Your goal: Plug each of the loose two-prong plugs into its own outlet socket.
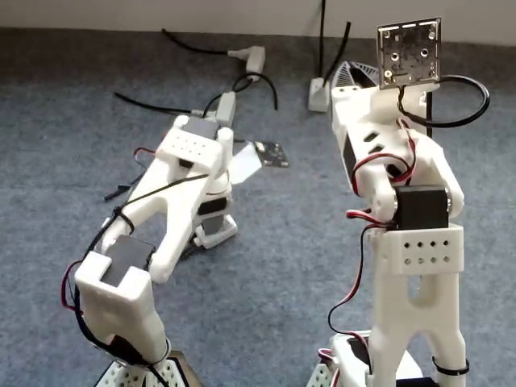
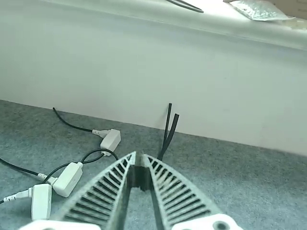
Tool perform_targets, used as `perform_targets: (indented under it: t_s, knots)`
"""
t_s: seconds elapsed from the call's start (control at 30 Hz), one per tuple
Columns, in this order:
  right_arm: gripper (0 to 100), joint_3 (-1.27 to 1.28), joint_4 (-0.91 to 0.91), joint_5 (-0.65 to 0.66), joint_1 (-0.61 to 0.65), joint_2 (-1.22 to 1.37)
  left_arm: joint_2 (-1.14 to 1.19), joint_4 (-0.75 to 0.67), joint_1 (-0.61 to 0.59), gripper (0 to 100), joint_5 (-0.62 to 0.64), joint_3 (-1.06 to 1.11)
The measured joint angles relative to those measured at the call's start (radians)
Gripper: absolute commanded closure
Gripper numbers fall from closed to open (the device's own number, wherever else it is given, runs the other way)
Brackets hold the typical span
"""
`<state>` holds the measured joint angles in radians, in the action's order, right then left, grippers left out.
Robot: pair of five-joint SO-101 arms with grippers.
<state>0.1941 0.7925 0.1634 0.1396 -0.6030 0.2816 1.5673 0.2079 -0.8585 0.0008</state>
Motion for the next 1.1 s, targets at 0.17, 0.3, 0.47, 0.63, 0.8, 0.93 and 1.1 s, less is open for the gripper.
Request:
perform_targets:
  t_s: [0.17,0.3,0.47,0.63,0.8,0.93,1.1]
  knots:
    - [99.2,0.0,0.0,0.0,0.0,0.0,-0.074,0.008,0.006,85,0.0,-0.006]
    - [99.2,0.0,0.0,0.0,0.0,0.0,-0.08,0.012,0.0,80,0.0,-0.006]
    - [99.2,0.0,0.0,0.0,0.0,0.0,-0.08,0.026,-0.002,76,0.0,-0.006]
    - [99.2,0.0,0.0,0.0,0.0,0.0,-0.08,0.026,-0.011,76,0.0,0.009]
    - [99.2,0.0,0.0,0.0,0.0,0.0,-0.08,-0.064,-0.017,76,0.0,0.118]
    - [99.2,0.0,0.0,0.0,0.0,0.0,-0.08,-0.172,-0.015,76,0.0,0.221]
    - [99.2,0.0,0.0,0.0,0.002,0.0,-0.08,-0.25,-0.017,76,0.002,0.269]
